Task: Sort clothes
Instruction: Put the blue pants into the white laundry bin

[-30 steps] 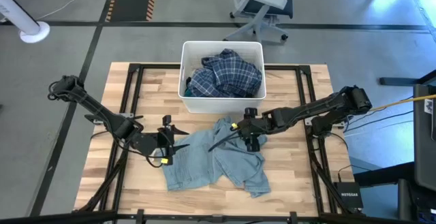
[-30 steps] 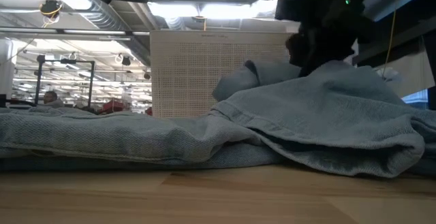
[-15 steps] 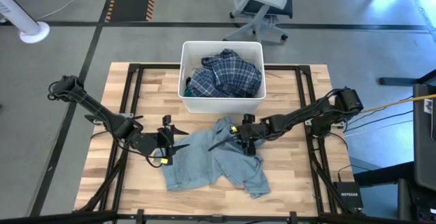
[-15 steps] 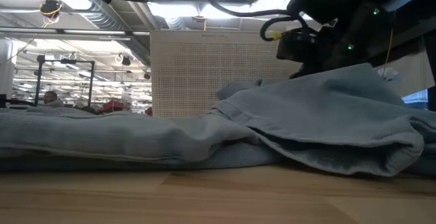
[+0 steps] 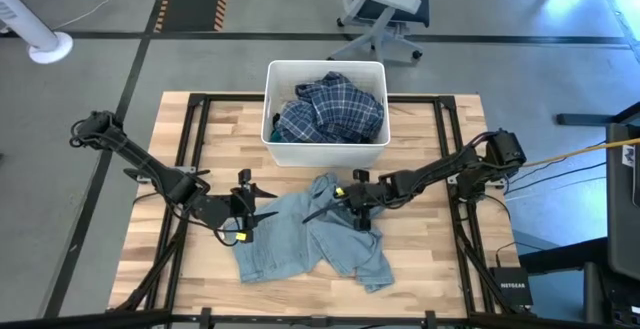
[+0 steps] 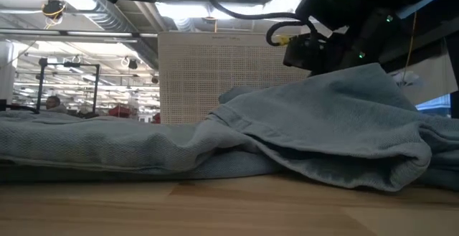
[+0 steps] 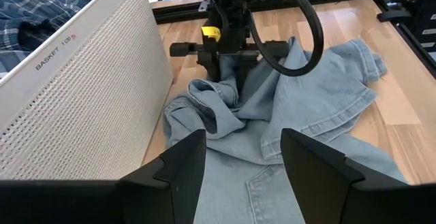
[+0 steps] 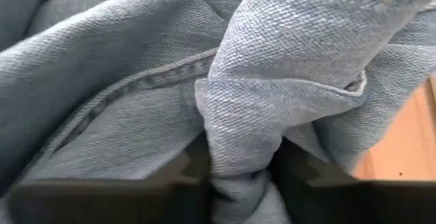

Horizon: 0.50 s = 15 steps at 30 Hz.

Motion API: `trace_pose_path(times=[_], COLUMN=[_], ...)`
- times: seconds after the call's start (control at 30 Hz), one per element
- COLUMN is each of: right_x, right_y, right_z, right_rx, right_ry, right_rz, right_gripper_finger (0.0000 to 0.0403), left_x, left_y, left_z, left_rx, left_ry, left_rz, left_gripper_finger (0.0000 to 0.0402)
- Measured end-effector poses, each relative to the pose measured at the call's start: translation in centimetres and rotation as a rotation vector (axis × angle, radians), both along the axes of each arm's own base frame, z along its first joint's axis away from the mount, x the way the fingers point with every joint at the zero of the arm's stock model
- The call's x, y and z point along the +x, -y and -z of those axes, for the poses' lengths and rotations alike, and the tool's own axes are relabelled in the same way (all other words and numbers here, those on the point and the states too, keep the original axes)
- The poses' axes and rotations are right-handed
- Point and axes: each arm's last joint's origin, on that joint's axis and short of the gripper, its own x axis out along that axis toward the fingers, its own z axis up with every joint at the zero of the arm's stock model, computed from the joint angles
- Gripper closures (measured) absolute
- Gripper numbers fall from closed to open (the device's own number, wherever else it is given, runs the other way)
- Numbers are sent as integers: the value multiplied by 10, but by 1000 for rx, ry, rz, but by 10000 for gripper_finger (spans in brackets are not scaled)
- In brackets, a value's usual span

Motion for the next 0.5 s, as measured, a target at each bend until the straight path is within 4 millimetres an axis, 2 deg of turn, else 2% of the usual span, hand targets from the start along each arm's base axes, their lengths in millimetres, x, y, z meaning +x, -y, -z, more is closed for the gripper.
trace_pose_path(times=[0.1, 0.27, 0.4, 0.5], right_x=[0, 4, 11, 18], right_y=[0, -1, -2, -3], right_z=[0, -4, -28, -56], right_rx=[-22, -56, -101, -137], right_ry=[4, -4, 12, 59], right_rz=[-1, -62, -140, -165], right_gripper_finger=[338, 342, 342, 342], left_x=[0, 0, 0, 0], left_y=[0, 0, 0, 0], left_z=[0, 0, 0, 0], left_rx=[-1, 0, 0, 1], left_ry=[0, 0, -1, -2], left_rz=[-1, 0, 0, 0], left_gripper_finger=[215, 215, 215, 215])
